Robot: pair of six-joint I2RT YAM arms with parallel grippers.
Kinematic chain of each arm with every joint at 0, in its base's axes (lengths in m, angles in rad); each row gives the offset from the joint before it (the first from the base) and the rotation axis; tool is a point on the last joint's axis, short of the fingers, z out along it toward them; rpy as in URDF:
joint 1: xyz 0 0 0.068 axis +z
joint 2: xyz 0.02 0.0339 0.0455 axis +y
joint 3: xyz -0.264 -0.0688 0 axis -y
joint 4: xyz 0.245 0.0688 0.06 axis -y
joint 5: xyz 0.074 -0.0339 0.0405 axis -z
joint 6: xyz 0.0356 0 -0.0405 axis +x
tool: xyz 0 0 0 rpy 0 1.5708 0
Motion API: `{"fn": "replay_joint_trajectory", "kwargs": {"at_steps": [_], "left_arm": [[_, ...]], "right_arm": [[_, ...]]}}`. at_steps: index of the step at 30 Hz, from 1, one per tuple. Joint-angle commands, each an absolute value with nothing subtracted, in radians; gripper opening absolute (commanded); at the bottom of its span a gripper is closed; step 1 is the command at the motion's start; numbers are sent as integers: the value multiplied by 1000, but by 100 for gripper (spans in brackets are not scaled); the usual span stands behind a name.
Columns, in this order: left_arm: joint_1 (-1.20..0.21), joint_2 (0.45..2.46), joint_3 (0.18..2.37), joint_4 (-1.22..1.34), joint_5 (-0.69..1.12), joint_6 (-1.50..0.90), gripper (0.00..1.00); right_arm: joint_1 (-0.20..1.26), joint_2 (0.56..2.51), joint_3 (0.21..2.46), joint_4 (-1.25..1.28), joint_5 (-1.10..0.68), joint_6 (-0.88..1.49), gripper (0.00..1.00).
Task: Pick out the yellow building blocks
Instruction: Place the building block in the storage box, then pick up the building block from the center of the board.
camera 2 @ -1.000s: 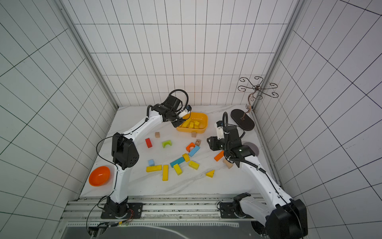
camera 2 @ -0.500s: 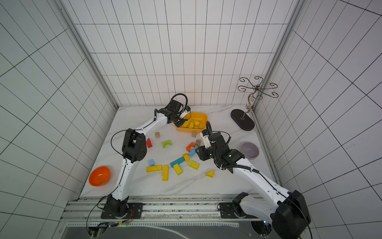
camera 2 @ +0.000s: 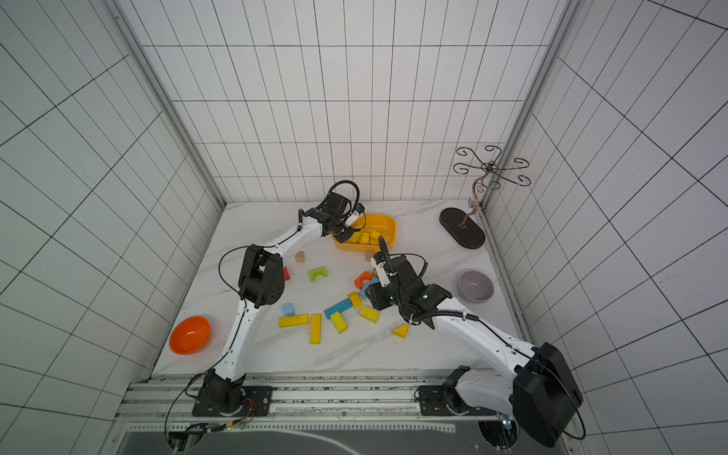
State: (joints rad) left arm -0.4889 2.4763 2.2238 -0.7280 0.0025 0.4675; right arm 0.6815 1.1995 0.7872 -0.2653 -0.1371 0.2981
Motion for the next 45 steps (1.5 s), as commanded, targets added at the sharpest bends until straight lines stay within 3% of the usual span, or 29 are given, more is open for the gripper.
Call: {"fn": "replay_joint_trajectory", "kwargs": {"at_steps": [1, 12, 22, 31, 45], "left_arm": [[-484, 2475, 2259, -703, 1, 466, 54], [-452, 2241, 2258, -769, -93, 346, 58], [-246, 1756, 1866, -810, 129, 219, 58], [-154, 1388, 1519, -795, 140, 271, 59], [-139, 1172, 1267, -806, 147, 261, 59]], "right_arm": [[693, 1219, 737, -230, -120, 293, 49], [712, 1323, 762, -175, -126, 254, 49], [739, 1484, 824, -120, -129, 230, 46], [767, 1593, 894, -95, -127, 231, 47], [772, 1702, 972, -92, -103, 226, 48]]}}
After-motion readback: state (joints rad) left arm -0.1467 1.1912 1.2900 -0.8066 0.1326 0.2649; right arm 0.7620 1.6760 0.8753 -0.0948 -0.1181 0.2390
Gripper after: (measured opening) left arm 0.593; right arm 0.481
